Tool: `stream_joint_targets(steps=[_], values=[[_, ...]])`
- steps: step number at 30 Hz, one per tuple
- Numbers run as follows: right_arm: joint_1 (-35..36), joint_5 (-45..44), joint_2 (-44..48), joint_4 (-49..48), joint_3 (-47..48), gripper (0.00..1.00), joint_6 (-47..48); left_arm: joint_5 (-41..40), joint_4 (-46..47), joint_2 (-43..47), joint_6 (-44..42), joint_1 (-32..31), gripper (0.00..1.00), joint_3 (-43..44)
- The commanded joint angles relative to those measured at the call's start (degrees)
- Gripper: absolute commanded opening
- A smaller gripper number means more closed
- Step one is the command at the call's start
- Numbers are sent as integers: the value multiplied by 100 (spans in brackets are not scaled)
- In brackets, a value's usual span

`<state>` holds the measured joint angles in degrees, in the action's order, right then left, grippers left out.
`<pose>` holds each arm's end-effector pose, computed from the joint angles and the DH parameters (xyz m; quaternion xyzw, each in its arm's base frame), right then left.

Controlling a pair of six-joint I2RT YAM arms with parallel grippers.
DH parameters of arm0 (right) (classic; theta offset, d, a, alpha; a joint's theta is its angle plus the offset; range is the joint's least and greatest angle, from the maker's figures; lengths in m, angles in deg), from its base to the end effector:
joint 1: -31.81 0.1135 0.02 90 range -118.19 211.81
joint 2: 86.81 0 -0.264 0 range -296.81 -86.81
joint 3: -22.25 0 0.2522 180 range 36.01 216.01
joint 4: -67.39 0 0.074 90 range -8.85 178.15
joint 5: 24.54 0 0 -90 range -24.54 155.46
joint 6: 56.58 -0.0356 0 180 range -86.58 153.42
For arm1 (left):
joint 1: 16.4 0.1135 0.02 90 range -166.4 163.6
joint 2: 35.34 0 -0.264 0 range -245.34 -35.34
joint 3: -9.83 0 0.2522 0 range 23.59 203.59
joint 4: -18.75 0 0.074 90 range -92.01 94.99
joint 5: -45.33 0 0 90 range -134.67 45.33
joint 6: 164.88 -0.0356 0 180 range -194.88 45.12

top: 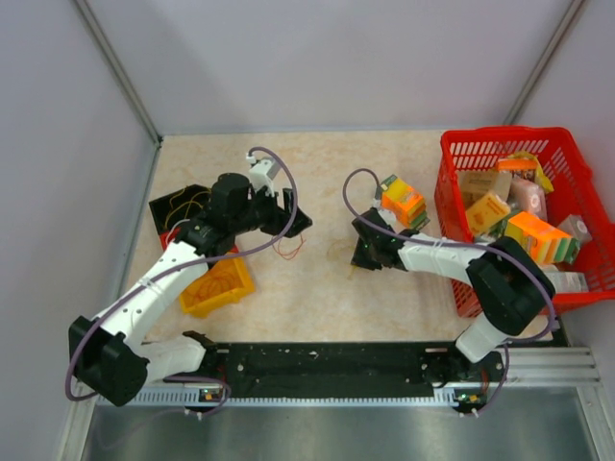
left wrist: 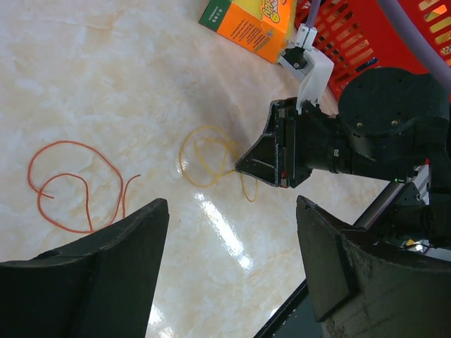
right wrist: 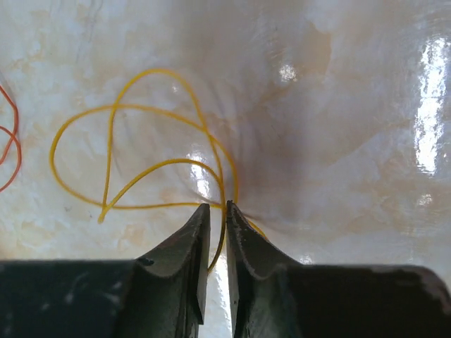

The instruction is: Untangle the cables

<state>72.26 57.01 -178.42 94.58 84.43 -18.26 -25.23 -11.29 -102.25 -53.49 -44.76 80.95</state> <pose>0.2371 0.1953 0.1623 0.1145 0.9486 0.1573 0.2495 0.2274 -0.1362 0.3280 0.1403 0.8281 -0.3500 0.4148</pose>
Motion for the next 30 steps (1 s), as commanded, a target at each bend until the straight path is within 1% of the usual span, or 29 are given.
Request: stream_joint_targets(steps=[1,2,5,7,9,11,13,16,19,21,24,27,30], values=[[69,-273,335,-296,-25,2,96,400,317,126,-118,-12,79,-32],[34,-45,546,-402,-78,0,253,785,439,100,-74,-12,80,-32],[-150,807,1161,-692,-201,0,894,2007,931,-49,198,-3,80,64],[-396,1702,1539,-728,-228,0,1465,2658,1353,-163,418,-20,80,56],[-660,2502,1838,-684,-237,0,1862,3116,1748,-304,594,-64,80,56],[-888,3109,2199,-605,-254,0,2143,3372,1873,-532,665,-195,81,143],[-1082,3611,2480,-465,-211,0,2311,3365,1655,-761,473,-441,82,327],[-1206,4209,2867,-289,-70,0,2312,2900,1066,-1042,86,-915,82,687],[-1232,4509,3201,-271,44,0,2171,2583,977,-1201,-29,-1145,80,864],[-1276,4501,3377,-218,141,0,2031,2547,977,-1271,-29,-1198,78,925],[-1407,4309,3580,-148,237,0,1584,2477,977,-1324,-21,-1251,74,943],[-1469,3974,3659,-139,255,0,882,2372,977,-1359,50,-1338,71,935],[-1461,3895,3642,-183,220,0,38,1934,994,-1359,50,-1584,70,952]])
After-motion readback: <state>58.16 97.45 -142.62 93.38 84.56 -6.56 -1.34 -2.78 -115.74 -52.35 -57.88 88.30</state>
